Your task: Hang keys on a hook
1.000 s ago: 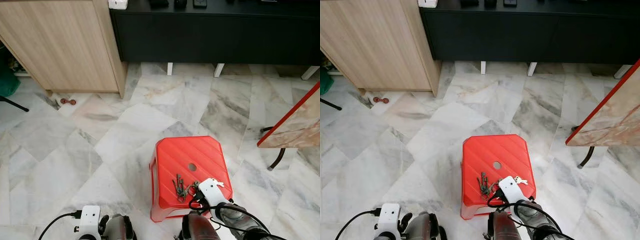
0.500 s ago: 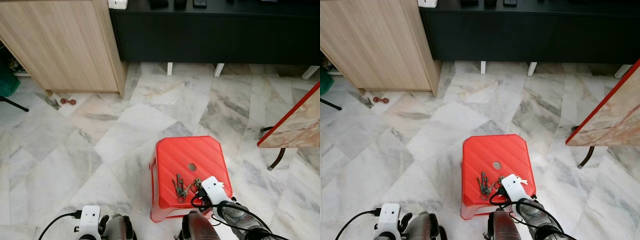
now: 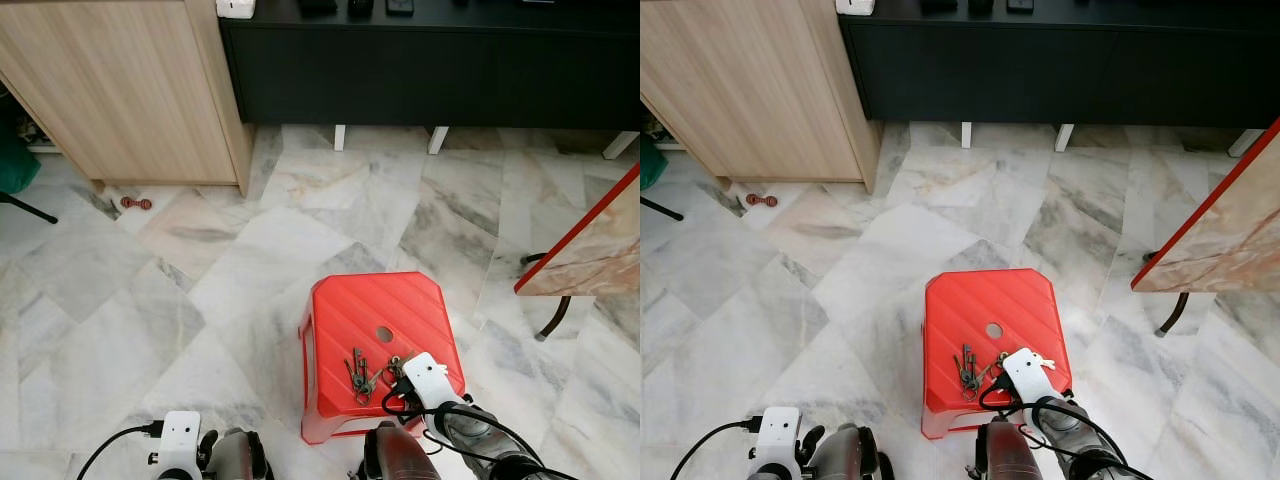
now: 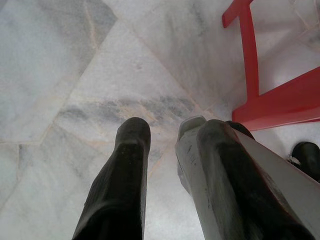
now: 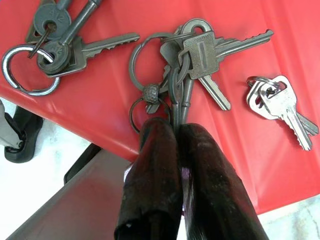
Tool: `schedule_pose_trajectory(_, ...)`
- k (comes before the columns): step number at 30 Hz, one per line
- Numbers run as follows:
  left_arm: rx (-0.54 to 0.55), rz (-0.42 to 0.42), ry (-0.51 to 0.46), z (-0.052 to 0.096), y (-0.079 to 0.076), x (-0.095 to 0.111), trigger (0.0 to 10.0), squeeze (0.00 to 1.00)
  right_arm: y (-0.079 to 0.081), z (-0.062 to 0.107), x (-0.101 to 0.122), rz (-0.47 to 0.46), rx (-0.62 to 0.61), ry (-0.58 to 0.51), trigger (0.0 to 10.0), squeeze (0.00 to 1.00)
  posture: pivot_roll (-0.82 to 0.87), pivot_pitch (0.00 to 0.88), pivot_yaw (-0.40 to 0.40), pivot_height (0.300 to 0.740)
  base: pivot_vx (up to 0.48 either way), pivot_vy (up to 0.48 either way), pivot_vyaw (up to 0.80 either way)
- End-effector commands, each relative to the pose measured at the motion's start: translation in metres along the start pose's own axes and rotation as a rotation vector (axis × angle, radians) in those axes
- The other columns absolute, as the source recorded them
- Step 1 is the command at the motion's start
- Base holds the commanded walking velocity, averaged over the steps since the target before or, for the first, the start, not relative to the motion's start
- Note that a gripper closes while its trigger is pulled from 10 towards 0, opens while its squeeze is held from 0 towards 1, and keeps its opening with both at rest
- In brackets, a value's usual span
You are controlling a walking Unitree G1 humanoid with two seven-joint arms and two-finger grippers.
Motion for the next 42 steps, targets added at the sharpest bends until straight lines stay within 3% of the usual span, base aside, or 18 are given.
schedule_pose_trajectory(1,-0.14,-0.019,0.293,0.04,-0.042,-0.085,10.0,0.0,-0.001,0.001,-0.001,-0.023,-0.006,-0.012,0.0,0.0,0.04,0.287,-0.076,0.652,0.0,0.0,0.0)
schedule_pose_trajectory(2,-0.136,-0.027,0.268,0.021,-0.037,-0.061,10.0,0.0,0.004,0.013,0.051,-0.132,0.083,-0.333,0.0,0.0,0.02,0.128,-0.078,0.652,0.0,0.0,0.0)
schedule_pose_trajectory(3,-0.136,-0.027,0.268,0.021,-0.037,-0.061,10.0,0.0,0.004,0.013,0.051,-0.132,0.083,-0.333,0.0,0.0,0.02,0.128,-0.078,0.652,0.0,0.0,0.0)
schedule_pose_trajectory(4,-0.134,-0.03,0.259,0.014,-0.035,-0.052,10.0,0.0,0.003,0.024,0.072,-0.167,0.115,-0.47,0.0,0.0,0.02,0.128,-0.078,0.652,0.0,0.0,0.0)
schedule_pose_trajectory(15,-0.135,-0.032,0.27,0.016,-0.033,-0.056,10.0,0.0,0.011,0.025,0.074,-0.178,0.136,-0.491,0.0,0.0,0.02,0.112,-0.07,0.652,0.0,0.0,0.0)
schedule_pose_trajectory(23,-0.142,-0.045,0.262,0.011,-0.034,-0.048,10.0,0.0,0.001,0.049,0.097,-0.233,0.097,-0.691,0.0,0.0,0.02,0.08,-0.067,0.652,0.0,0.0,0.0)
schedule_pose_trajectory(29,-0.134,-0.041,0.258,0.009,-0.033,-0.045,10.0,0.0,-0.001,0.061,0.102,-0.241,0.077,-0.762,0.0,0.0,0.01,0.069,-0.064,0.652,0.0,0.0,0.0)
schedule_pose_trajectory(30,-0.127,-0.04,0.257,0.007,-0.03,-0.043,10.0,0.0,-0.005,0.068,0.102,-0.259,0.057,-0.794,7.3,0.0,0.01,0.061,-0.059,0.652,0.0,0.0,0.0)
schedule_pose_trajectory(31,-0.127,-0.04,0.257,0.007,-0.03,-0.043,10.0,0.0,-0.005,0.068,0.102,-0.259,0.057,-0.794,7.3,0.0,0.01,0.061,-0.059,0.652,0.0,0.0,0.0)
schedule_pose_trajectory(32,-0.125,-0.041,0.256,0.007,-0.029,-0.042,10.0,0.0,-0.007,0.069,0.101,-0.265,0.046,-0.802,10.0,0.0,0.01,0.06,-0.058,0.652,0.0,0.0,0.0)
schedule_pose_trajectory(42,-0.123,-0.053,0.248,0.003,-0.027,-0.036,10.0,0.0,-0.009,0.064,0.107,-0.304,0.012,-0.796,10.0,0.0,0.01,0.027,-0.048,0.652,-0.032,0.0,0.0)
Point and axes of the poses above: a point about 5 cm out from each wrist's last joint towards the gripper, its own z axis pointing back from the gripper into the wrist, its own x axis along the axis of the wrist's last joint, y = z × x, the point moved 5 cm from there along -z, pointing out of the wrist towards the gripper, and after that the axes turned 13 degrees about -z, right-handed, at the moved point
